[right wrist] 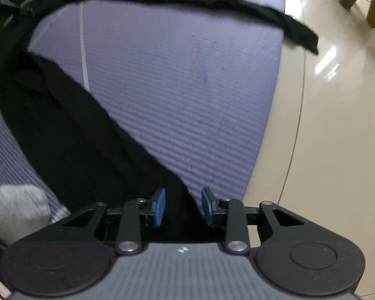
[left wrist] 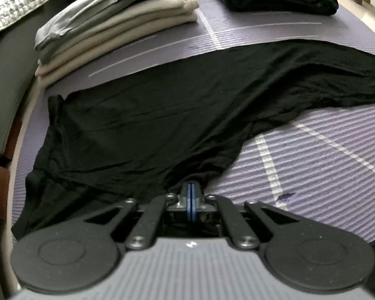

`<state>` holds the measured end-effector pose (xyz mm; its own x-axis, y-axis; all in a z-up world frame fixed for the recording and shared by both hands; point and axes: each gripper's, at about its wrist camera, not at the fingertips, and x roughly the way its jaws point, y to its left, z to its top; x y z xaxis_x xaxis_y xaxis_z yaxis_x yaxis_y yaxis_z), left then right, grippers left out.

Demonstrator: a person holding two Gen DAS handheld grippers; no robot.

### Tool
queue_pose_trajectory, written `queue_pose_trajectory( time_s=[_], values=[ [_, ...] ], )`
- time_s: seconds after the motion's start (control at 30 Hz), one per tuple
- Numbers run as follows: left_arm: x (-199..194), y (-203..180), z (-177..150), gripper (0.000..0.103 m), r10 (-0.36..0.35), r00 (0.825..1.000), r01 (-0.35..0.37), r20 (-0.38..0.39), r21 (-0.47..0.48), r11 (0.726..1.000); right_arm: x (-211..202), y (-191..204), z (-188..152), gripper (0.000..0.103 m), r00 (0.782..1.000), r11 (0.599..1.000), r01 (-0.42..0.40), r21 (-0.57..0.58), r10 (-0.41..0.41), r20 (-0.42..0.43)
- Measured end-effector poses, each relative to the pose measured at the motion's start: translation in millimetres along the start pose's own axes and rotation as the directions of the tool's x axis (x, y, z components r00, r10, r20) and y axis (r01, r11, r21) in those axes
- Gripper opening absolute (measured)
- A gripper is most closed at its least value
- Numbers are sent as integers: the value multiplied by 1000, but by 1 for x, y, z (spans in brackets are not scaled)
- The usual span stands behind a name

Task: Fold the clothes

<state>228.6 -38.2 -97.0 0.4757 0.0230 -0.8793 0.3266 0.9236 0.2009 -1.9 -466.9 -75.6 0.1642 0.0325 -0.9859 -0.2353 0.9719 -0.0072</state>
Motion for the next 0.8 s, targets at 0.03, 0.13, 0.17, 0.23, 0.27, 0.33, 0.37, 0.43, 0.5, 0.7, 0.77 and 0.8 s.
queue_pose_trajectory(
  time_s=[0.03,0.13,0.17,0.23,0.27,0.33,0.37,0.43,0.5,0.7,0.77,0.8],
  values=[
    [0,-1,0,0,6,1000,-6,4,-2,1000,-1,1,-1,4,1000,1000,1,-4,-1,6],
    [-4,2,2,0,12,999,-10,39,-31,999,-10,-4,-3,0,999,999,28,22,-28,44],
    [-5,3,2,0,17,999,-15,50,-40,999,-13,-7,-6,0,997,998,45,43,-47,56],
    [-9,5,2,0,32,996,-28,79,-57,998,-15,-11,-9,0,995,995,83,55,-86,55],
    [-9,5,2,0,35,996,-30,83,-58,998,-13,-11,-10,0,994,993,98,60,-101,46],
    [-11,10,1,0,58,993,-48,101,-96,994,-8,-12,-12,0,990,989,135,66,-136,20],
    [-11,11,2,0,60,993,-49,102,-103,993,-7,-11,-13,0,989,988,143,63,-144,17],
    [-6,14,2,7,48,997,-40,58,-125,991,-10,-11,-12,10,994,992,94,85,-98,40],
    [-1,17,0,23,18,1000,-18,2,-147,989,-13,-10,-10,22,997,993,40,107,-48,68],
    [-13,10,-11,60,-47,999,47,-2,-66,997,-7,-2,-7,26,997,997,-7,73,2,75],
    [-22,7,-20,66,-61,998,61,2,-21,998,-2,-2,-8,26,998,998,1,61,-4,57],
    [-25,6,-24,69,-69,998,69,-2,-1,998,0,-1,-8,24,999,998,6,59,-9,53]
  ],
)
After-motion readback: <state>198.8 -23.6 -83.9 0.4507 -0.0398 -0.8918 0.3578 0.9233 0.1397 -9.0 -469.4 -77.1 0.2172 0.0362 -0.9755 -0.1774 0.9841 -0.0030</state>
